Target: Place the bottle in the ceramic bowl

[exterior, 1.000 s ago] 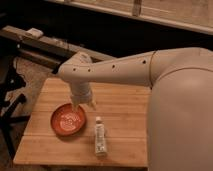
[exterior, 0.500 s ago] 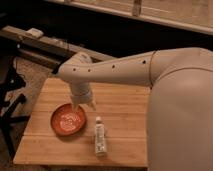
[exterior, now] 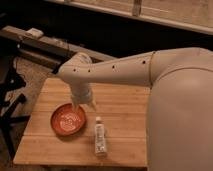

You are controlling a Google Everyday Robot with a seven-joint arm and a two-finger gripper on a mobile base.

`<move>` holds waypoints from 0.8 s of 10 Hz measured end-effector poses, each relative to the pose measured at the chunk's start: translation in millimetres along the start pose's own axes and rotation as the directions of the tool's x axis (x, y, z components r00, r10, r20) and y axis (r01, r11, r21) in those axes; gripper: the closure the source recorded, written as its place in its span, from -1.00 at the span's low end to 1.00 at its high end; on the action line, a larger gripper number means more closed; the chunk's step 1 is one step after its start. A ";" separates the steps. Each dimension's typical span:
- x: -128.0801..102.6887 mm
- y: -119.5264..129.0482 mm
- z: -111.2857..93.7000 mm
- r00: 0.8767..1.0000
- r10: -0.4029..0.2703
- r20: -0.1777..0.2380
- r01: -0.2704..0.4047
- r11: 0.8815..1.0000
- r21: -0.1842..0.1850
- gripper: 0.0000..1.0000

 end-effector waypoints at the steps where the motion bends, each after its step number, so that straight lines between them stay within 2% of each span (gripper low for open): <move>1: 5.3 -9.0 11.0 1.000 0.014 0.001 -0.014 1.000 0.003 -0.30; 4: 24.5 -36.9 39.6 0.998 0.059 -0.004 -0.059 0.998 -0.007 -0.30; 8: 44.0 -50.5 80.0 0.995 0.087 -0.040 -0.089 0.994 -0.058 -0.30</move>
